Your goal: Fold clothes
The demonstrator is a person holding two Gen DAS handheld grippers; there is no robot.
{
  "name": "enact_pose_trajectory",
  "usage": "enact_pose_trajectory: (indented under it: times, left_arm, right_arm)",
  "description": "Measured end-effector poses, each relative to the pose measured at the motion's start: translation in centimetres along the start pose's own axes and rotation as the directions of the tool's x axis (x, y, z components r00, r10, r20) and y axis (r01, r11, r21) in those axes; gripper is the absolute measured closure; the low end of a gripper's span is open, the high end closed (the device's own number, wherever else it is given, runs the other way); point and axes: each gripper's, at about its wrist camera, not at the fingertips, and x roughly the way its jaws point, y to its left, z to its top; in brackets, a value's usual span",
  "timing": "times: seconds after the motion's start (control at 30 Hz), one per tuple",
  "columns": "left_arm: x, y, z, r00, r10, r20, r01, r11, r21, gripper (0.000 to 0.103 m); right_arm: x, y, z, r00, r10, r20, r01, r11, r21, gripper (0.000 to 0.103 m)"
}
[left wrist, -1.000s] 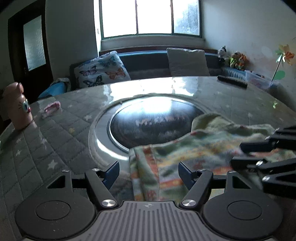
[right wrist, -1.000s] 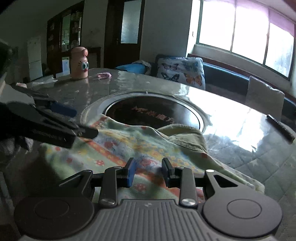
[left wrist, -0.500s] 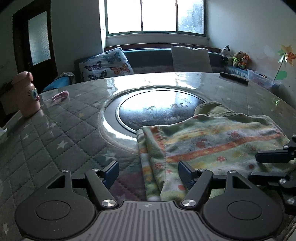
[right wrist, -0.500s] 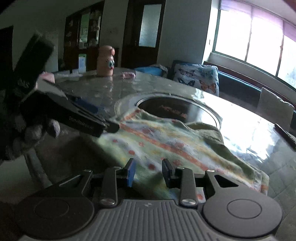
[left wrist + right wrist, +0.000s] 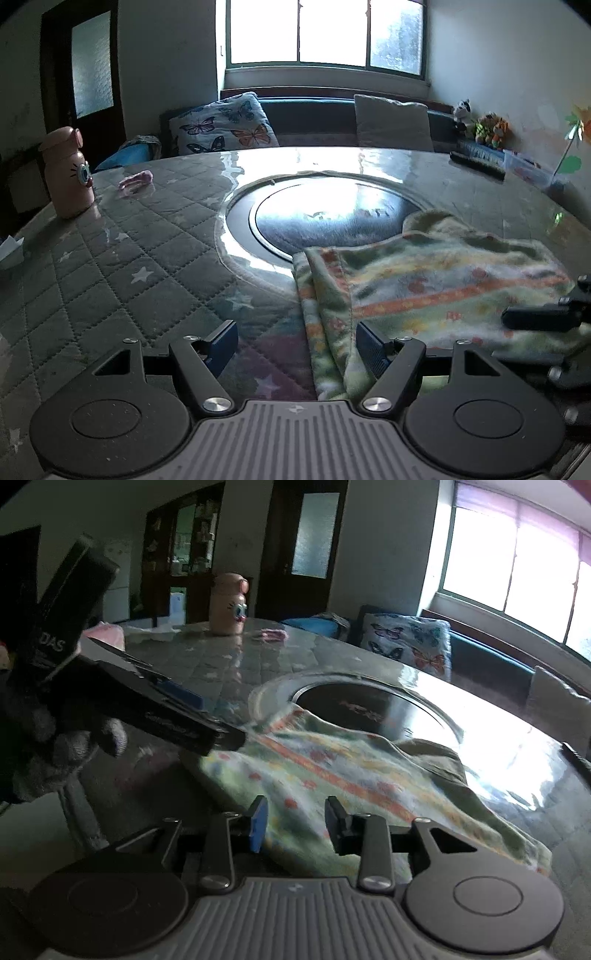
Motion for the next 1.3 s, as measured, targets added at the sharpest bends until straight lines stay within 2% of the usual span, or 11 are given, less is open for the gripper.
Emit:
enact_pose_trajectory:
  times: [0.07, 0.17, 0.3, 0.53, 0.63, 0.7, 0.77, 0.9, 1.1, 1.23, 1.3]
  left_arm:
    - [0.0, 0.4, 0.5, 1.000, 0.006, 0.002, -0.006, 1.000, -0.012, 0.029]
    - [0.1, 1.2, 1.2, 1.000, 0.012, 0.001, -0.012, 0.999, -0.035, 0.028]
    - [0.3, 2.1, 2.1, 1.000, 0.017, 0.003, -0.017, 0.998, -0.067, 0.019]
    - [1.0, 3.0, 2.7, 0.998, -0.047, -0.035, 0.041, 0.988, -0.151, 0.018]
    - [1.5, 2.9, 2.6, 0.995, -0.080, -0.054, 0.070, 0.982, -0.175, 0.019]
    - [1.8, 2.8, 2.6, 0.994, -0.085, -0.064, 0.072, 0.981, -0.180, 0.019]
    - [2.2, 2.8, 2.6, 0.992, -0.102, -0.077, 0.085, 0.978, -0.192, 0.020]
    - [2.7, 2.9, 2.7, 0.984, -0.149, -0.103, 0.121, 0.964, -0.235, 0.024]
    - [3.3, 2.9, 3.2, 0.962, -0.236, -0.135, 0.180, 0.926, -0.333, 0.026]
    - [3.8, 2.6, 3.6, 0.949, -0.280, -0.143, 0.209, 0.902, -0.378, 0.038]
    - [4.0, 2.6, 3.6, 0.944, -0.299, -0.141, 0.221, 0.888, -0.404, 0.047]
  right_arm:
    - [0.4, 0.4, 0.4, 1.000, 0.026, 0.002, -0.026, 1.000, -0.011, 0.061]
    - [0.9, 1.4, 1.1, 0.998, 0.055, 0.007, -0.054, 0.997, -0.047, 0.053]
    - [1.5, 3.2, 1.9, 0.995, 0.100, 0.012, -0.098, 0.988, -0.118, 0.053]
    - [3.3, 5.8, 2.6, 0.990, 0.141, -0.013, -0.140, 0.965, -0.220, 0.057]
    - [4.2, 6.3, 2.5, 0.990, 0.139, -0.040, -0.144, 0.964, -0.225, 0.068]
    - [4.5, 6.4, 2.4, 0.992, 0.118, -0.045, -0.125, 0.967, -0.224, 0.081]
    - [4.3, 6.1, 2.5, 0.992, 0.117, -0.039, -0.122, 0.971, -0.207, 0.090]
    - [3.6, 5.2, 2.8, 0.990, 0.137, -0.020, -0.139, 0.979, -0.153, 0.093]
    - [1.9, 3.0, 3.4, 0.987, 0.159, 0.030, -0.156, 0.985, -0.073, 0.095]
    - [0.8, 1.5, 3.7, 0.985, 0.163, 0.062, -0.161, 0.986, -0.037, 0.095]
    - [0.3, 1.1, 3.7, 0.984, 0.164, 0.073, -0.163, 0.986, -0.023, 0.095]
